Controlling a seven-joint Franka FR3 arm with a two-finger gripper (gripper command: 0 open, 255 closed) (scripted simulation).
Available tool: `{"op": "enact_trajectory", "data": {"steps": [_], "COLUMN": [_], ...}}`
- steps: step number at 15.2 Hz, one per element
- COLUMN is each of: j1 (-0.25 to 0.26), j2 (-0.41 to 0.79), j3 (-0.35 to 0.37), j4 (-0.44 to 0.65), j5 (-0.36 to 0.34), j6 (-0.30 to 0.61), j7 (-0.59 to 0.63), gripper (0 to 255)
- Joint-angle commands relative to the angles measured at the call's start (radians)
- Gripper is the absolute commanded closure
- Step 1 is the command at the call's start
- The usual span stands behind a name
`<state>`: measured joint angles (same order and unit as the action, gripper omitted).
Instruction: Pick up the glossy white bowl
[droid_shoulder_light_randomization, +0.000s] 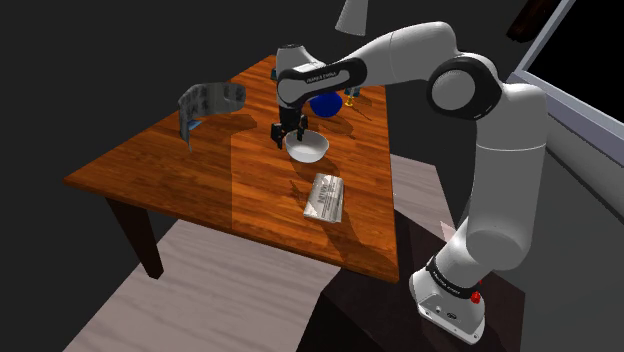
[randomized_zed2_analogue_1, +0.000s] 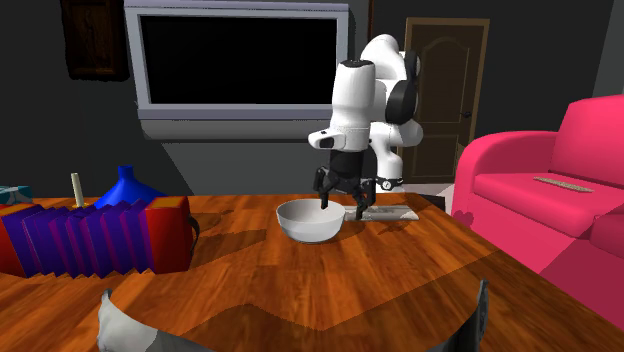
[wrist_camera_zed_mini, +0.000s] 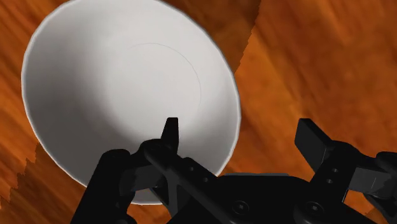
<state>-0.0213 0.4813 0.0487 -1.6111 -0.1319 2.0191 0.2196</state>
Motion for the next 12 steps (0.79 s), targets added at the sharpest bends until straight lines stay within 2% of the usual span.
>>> {"op": "enact_trajectory", "data": {"steps": [1,12], "j1": [0.000,0.000], "j2": [0.001,-0.010], "j3": [0.000,0.001], "j4": [-0.004,0.010], "j5": [0.000,0.001], "j6": [0.005,-0.019], "j7": [0.001,-0.002], "gripper": [255,255]}}
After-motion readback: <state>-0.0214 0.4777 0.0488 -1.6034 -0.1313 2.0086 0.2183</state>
